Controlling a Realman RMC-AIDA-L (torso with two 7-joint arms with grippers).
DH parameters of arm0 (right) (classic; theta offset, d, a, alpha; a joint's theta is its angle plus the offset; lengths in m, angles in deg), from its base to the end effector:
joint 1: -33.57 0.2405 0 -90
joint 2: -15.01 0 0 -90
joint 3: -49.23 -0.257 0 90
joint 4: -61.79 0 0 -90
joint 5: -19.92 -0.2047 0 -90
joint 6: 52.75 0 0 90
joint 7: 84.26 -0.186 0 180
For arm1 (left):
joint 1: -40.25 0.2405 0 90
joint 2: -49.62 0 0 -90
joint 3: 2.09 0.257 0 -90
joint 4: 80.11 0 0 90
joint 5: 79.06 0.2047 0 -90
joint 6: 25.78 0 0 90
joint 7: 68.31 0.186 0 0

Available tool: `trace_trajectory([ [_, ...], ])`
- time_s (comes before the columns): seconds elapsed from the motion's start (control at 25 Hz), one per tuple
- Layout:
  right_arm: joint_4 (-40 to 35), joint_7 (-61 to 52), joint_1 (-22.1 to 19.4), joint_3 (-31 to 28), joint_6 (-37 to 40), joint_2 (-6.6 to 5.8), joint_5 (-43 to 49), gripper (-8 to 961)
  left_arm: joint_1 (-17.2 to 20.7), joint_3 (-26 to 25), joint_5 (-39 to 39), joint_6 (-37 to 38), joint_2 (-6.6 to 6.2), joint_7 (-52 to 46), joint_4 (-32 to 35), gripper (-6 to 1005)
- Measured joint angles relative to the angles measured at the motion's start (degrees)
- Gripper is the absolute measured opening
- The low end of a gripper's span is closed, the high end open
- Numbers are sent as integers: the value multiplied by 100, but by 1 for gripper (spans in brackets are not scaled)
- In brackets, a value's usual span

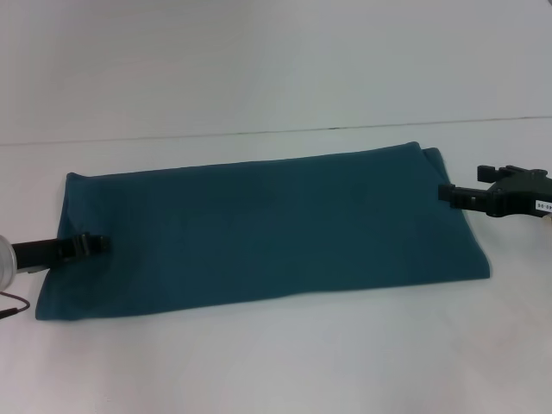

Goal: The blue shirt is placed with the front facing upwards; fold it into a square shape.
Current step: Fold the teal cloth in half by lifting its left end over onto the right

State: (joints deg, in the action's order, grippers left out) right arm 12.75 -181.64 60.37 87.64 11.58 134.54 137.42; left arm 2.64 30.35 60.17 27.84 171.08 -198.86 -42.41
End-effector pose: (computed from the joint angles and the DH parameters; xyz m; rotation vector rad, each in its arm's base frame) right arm 0.3077 0.4006 0.0247 -2.1865 0.9282 0.4396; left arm -0.3191 0.4197 -0.0306 -1.9232 -1.5596 -0.3498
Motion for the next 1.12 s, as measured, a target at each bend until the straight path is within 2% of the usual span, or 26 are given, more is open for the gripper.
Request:
trace_trajectory([
  [0.2, 0, 0, 0, 0, 0, 0, 0, 914, 0, 44, 8, -5, 0, 3, 8, 351],
  [0.4, 1, 0, -4, 0, 0, 0, 0, 914, 0, 52, 8, -16, 0, 4, 10, 120],
  [0.64, 0, 0, -10, 0, 1, 0, 0, 914, 9, 52, -36, 3, 5, -5, 108, 62],
  [0.76, 0, 0, -17, -3, 1, 0, 0, 914, 15, 52, -99, 59, 54, -23, 258, 62],
  [0.96, 0, 15, -32, -25, -32, 0, 0, 914, -5, 114, -268, 170, 207, 2, 533, 63],
  [1.12, 12, 28, -42, -8, -94, 0, 0, 914, -9, 337, -501, 213, 226, -27, 573, 63],
])
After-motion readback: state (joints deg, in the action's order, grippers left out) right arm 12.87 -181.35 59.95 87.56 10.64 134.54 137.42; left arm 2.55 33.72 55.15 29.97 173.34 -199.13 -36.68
